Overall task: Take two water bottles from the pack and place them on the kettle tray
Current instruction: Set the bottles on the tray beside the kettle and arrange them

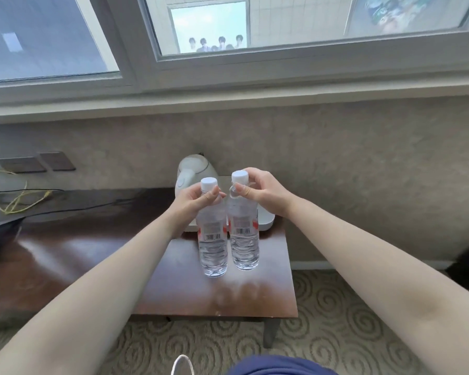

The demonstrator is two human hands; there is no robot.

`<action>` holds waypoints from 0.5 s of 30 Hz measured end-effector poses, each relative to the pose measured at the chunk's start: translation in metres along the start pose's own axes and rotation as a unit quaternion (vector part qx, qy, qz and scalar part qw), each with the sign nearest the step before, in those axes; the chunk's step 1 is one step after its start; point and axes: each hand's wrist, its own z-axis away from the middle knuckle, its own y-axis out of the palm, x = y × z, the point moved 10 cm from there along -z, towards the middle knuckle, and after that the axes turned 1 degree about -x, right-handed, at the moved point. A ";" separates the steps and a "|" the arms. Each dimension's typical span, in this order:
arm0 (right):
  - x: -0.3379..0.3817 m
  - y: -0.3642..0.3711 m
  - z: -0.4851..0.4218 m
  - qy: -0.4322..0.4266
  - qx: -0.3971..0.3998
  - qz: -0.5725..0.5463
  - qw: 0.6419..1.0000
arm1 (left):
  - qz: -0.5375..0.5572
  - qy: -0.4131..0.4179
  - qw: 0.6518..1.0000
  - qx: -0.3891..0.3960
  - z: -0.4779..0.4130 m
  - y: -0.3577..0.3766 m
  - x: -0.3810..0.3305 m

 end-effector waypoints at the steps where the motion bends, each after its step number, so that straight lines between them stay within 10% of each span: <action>1: -0.004 -0.002 -0.004 0.004 -0.002 0.012 1.000 | -0.002 -0.001 1.000 0.013 -0.007 0.001 0.004; 15: -0.075 0.010 -0.025 0.073 -0.002 0.107 0.992 | 0.041 -0.095 0.987 0.122 -0.052 -0.001 0.065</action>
